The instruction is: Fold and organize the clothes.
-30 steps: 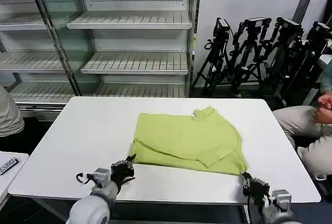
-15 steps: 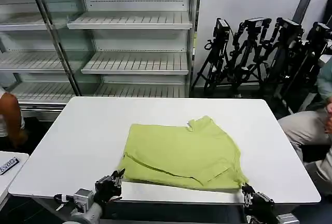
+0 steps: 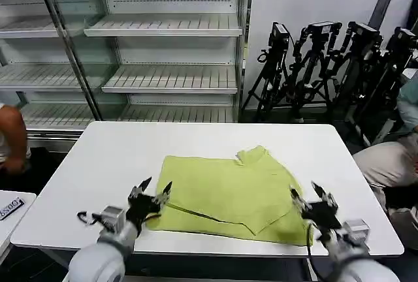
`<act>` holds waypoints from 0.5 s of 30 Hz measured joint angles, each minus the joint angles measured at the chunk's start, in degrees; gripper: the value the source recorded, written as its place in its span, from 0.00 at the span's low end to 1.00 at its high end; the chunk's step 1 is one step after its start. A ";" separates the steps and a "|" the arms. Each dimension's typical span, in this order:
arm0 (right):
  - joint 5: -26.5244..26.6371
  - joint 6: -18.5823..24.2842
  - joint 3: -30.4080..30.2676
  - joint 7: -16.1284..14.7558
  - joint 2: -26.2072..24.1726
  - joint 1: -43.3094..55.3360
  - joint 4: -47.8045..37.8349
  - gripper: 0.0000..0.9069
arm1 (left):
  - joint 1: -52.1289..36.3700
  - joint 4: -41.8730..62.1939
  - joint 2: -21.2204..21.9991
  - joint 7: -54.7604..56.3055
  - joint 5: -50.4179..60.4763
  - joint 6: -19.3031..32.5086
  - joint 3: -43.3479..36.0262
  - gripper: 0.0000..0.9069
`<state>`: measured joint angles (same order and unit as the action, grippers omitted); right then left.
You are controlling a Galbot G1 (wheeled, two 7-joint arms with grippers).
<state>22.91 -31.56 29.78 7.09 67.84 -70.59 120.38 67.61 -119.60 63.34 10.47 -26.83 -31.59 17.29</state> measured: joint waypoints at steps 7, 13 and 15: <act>-0.05 -0.71 -6.60 1.68 2.99 14.05 -13.36 1.00 | -11.80 11.94 1.52 -1.16 -1.68 0.45 -4.24 1.00; -0.87 -1.06 -10.06 2.05 6.55 23.16 -24.68 1.00 | -19.71 22.52 2.15 -2.48 -3.73 -0.13 -5.98 1.00; -1.04 -1.18 -10.83 2.06 7.78 25.95 -28.51 1.00 | -21.65 25.57 2.08 -3.06 -4.57 -0.35 -6.52 1.00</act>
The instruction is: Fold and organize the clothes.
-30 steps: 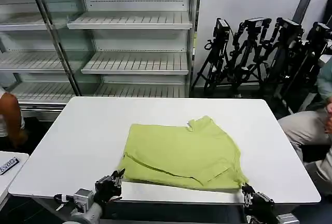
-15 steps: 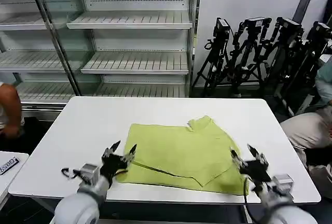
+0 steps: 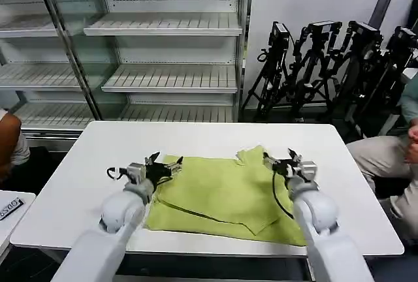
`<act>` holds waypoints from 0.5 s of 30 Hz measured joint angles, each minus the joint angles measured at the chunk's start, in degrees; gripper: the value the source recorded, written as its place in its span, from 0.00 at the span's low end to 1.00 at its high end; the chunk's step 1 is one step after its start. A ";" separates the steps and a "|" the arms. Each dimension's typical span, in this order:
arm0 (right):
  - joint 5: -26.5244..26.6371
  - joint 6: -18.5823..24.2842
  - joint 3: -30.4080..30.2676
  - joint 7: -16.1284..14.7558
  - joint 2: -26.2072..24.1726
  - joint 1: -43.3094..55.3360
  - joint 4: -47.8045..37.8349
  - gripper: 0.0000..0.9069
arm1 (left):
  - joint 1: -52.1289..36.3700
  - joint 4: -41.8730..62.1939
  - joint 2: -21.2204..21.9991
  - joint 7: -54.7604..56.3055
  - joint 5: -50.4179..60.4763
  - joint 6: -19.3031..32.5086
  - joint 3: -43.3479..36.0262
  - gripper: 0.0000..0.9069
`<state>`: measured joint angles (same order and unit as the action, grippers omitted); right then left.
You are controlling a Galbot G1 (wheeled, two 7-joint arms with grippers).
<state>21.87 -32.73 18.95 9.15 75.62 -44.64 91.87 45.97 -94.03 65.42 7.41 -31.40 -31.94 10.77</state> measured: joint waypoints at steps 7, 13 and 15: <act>-0.95 -0.29 -1.83 0.27 3.30 6.84 -10.45 1.00 | -4.37 8.12 0.03 -1.69 -1.70 -0.61 -1.29 1.00; -1.11 -0.50 -2.73 0.89 4.36 9.39 -15.82 0.93 | -6.05 11.41 0.09 -2.40 -2.22 -0.86 -2.00 0.53; -1.06 -0.52 -2.78 1.06 4.60 10.01 -17.17 0.36 | -6.56 12.15 0.23 -2.44 -2.33 -0.90 -2.08 0.04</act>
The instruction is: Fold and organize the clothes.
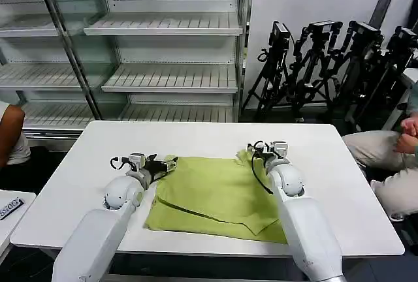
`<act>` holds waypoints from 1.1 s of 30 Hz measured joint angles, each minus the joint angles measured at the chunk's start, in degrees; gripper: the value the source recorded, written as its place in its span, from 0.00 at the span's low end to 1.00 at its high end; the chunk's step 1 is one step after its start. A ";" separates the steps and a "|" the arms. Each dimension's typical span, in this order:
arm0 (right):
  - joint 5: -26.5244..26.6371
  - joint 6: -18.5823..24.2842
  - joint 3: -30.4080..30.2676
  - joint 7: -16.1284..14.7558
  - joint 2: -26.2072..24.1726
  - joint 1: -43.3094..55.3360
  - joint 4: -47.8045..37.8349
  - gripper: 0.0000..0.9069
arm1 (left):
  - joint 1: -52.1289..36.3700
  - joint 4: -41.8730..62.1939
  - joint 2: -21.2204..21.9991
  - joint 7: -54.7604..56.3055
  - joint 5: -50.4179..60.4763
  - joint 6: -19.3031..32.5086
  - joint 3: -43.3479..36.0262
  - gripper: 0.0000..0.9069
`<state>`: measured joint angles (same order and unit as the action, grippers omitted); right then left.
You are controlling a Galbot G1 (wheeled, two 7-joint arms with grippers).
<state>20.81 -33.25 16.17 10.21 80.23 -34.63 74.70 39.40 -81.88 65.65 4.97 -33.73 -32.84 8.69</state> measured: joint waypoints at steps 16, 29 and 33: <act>1.89 0.18 -1.16 0.80 0.34 1.40 -3.19 0.00 | -1.13 1.73 -0.36 -1.00 -0.53 -0.03 -0.96 0.01; 2.18 0.32 -1.26 -0.12 -0.07 0.82 -2.13 0.00 | 0.44 0.18 0.34 -1.68 -0.89 -0.11 -0.23 0.01; 3.52 -0.02 -1.62 0.26 -1.16 -0.63 0.87 0.00 | 1.02 -1.05 -0.03 -1.28 -1.60 -0.17 0.54 0.01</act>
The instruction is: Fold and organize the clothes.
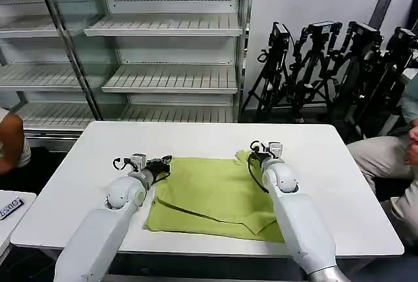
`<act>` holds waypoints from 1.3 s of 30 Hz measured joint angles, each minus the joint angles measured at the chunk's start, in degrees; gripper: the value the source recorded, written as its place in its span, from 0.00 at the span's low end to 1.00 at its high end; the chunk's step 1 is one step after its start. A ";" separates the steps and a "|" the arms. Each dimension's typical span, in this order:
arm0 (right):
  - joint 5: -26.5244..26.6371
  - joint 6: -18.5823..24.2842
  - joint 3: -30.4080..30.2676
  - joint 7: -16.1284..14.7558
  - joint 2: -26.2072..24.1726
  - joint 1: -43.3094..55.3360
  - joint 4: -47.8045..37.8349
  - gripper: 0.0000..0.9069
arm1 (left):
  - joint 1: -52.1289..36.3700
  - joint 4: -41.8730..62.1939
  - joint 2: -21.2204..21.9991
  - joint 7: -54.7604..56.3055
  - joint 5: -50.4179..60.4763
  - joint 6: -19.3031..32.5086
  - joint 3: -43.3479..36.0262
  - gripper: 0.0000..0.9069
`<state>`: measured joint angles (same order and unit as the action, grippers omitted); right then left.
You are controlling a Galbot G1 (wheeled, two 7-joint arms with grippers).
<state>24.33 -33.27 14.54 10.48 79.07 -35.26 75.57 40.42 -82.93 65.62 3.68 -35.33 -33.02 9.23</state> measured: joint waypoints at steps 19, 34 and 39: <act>3.69 0.05 5.35 0.41 -8.44 -19.58 27.30 0.00 | 12.77 -17.20 -3.71 1.99 0.43 1.17 5.62 0.01; 4.60 0.13 12.01 -0.85 -12.04 -33.38 40.81 0.00 | 22.94 -25.78 -4.81 -0.56 2.49 1.66 10.40 0.01; 4.55 0.16 13.49 -1.04 -12.26 -35.90 42.38 0.00 | 24.99 -27.72 -5.10 -0.77 2.77 1.29 10.98 0.01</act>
<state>28.88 -33.12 28.04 9.43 66.81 -71.16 117.95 65.41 -110.65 60.53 2.92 -32.56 -31.73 20.21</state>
